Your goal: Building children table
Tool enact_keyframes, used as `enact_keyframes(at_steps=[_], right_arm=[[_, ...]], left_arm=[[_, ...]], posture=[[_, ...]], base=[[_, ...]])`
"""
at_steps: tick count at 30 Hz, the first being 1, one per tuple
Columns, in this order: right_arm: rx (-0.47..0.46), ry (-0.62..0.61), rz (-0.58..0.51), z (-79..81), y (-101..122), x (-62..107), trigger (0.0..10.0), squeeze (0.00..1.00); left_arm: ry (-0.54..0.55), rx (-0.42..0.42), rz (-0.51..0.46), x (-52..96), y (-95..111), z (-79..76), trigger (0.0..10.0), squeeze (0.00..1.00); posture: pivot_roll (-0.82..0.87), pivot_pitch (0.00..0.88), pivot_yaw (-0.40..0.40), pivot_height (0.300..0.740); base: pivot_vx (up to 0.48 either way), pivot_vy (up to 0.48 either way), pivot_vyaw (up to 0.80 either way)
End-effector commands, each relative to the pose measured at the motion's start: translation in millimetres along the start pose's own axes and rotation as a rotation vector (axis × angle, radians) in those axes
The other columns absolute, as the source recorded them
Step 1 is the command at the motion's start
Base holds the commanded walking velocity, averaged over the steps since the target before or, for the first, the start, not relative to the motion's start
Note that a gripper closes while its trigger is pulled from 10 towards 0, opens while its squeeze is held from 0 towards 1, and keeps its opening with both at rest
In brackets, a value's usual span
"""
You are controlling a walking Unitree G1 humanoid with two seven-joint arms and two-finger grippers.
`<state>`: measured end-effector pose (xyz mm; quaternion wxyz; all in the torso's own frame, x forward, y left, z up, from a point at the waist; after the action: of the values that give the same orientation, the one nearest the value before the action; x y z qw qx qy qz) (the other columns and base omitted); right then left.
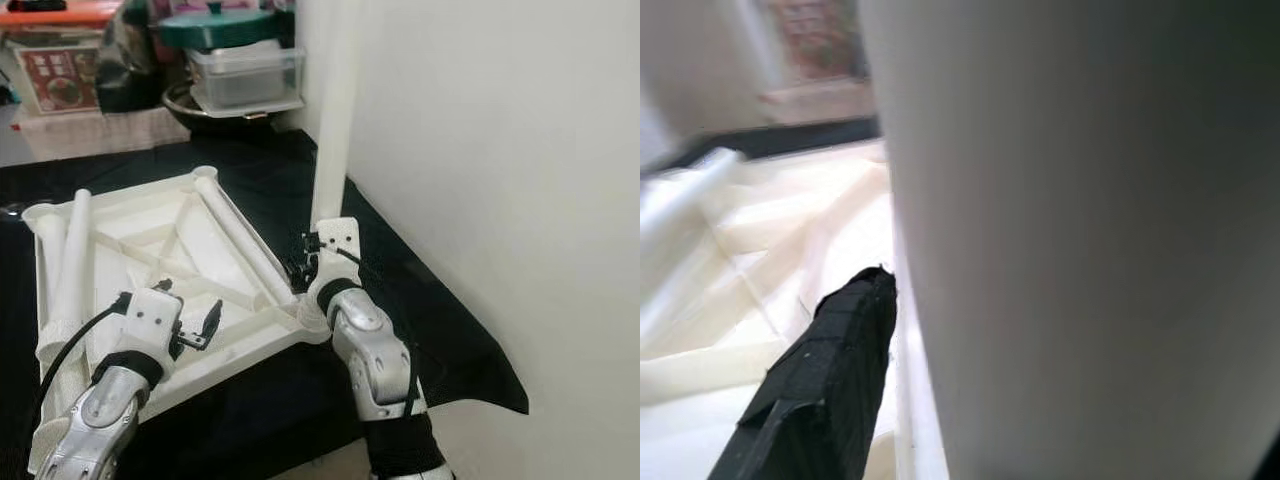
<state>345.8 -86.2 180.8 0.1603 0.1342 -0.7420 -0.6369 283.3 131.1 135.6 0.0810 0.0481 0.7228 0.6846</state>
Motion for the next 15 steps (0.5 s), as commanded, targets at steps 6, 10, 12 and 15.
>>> enact_keyframes(at_steps=[6, 10, 12, 15], right_arm=[[0.036, 0.661, -0.235, 42.1, 38.1, 40.1, 10.0, 0.0], [0.103, 0.78, -0.204, 60.3, 22.6, 48.1, 10.0, 0.0], [0.098, 0.786, -0.199, 62.3, 19.8, 47.9, 6.7, 0.0], [0.077, 0.688, -0.149, 59.2, 4.3, 34.6, 0.0, 0.0]], left_arm=[[-0.002, -0.014, -0.005, -2.1, -0.4, 0.1, 10.0, 0.0], [0.005, -0.015, -0.009, -2.2, 0.6, 1.2, 10.0, 0.0], [0.005, -0.016, -0.009, -2.2, 0.6, 1.0, 10.0, 0.0], [0.008, -0.017, -0.01, -1.9, 0.5, 0.8, 10.0, 0.0]], posture=[[0.1, 0.0, -0.047, 0.74], [0.1, 0.0, -0.052, 0.74], [0.1, 0.0, -0.056, 0.74], [0.11, 0.0, -0.055, 0.74]], base=[[0.0, 0.0, 0.0], [0.0, 0.0, 0.0], [0.0, 0.0, 0.0], [0.0, 0.0, 0.0]])
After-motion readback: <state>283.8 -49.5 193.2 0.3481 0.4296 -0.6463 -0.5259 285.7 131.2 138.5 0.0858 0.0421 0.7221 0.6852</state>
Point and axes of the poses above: a point about 5 cm out from each wrist's last joint towards the gripper, its own x axis pointing back from the gripper into the wrist, its own y axis along the axis of the wrist's last joint, z = x × y, the point moved 3 cm from there along -x, pointing out of the wrist towards the gripper, and after that the axes turned 15 degrees about x, right-handed, at the moved point
